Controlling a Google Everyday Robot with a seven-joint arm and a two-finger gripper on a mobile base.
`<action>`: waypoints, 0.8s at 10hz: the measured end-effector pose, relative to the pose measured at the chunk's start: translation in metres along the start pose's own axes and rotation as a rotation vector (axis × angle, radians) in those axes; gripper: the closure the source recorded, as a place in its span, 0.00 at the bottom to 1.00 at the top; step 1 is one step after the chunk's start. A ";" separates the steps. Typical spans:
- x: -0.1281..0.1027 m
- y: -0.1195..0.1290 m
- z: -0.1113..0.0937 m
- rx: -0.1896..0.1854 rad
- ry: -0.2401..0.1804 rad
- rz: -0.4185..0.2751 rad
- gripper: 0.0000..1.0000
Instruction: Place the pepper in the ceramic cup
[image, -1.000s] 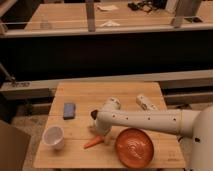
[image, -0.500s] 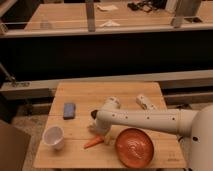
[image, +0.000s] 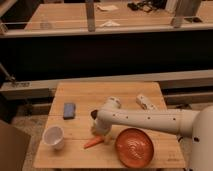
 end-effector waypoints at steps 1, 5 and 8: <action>0.001 -0.002 -0.001 0.007 0.004 -0.002 0.45; 0.006 -0.007 -0.012 -0.007 0.032 -0.002 0.86; 0.012 -0.012 -0.026 -0.017 0.048 -0.010 1.00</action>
